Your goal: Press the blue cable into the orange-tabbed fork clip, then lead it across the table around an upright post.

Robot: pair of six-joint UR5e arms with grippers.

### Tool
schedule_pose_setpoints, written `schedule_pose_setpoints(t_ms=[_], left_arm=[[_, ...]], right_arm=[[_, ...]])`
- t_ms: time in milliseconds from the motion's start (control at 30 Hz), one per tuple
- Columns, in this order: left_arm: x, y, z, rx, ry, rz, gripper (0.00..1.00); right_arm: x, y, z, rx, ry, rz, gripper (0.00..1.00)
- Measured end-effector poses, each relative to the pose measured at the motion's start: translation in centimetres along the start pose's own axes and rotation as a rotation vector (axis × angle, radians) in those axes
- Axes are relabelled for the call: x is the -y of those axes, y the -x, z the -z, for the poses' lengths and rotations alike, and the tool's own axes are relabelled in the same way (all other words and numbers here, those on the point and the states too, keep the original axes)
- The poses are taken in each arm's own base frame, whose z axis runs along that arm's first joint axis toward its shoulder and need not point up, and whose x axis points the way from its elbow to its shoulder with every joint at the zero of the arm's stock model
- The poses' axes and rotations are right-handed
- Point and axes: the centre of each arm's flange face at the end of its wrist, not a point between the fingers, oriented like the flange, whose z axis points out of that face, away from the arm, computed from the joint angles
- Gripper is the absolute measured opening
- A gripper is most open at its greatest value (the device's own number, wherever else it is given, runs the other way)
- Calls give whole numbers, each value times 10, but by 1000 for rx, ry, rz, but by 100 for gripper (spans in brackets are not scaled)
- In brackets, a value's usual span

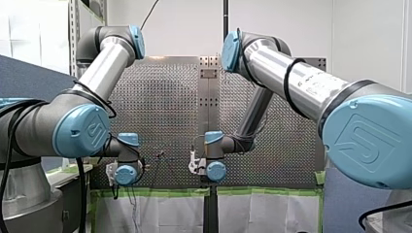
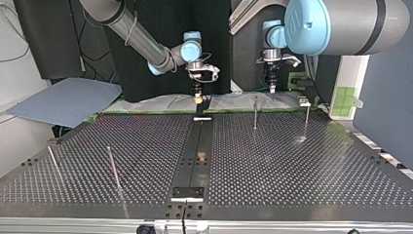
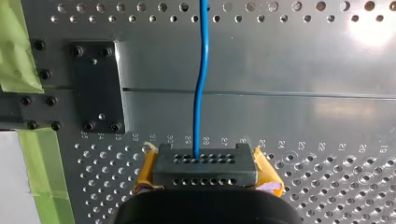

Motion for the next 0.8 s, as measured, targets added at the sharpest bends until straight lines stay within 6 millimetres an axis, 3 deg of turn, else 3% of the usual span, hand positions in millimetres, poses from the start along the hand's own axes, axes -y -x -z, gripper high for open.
schedule_pose_setpoints(t_ms=[800], left_arm=[[9, 1, -34, -32, -16, 29, 0]], right_arm=[[-18, 1, -7, 22, 25, 12, 0]])
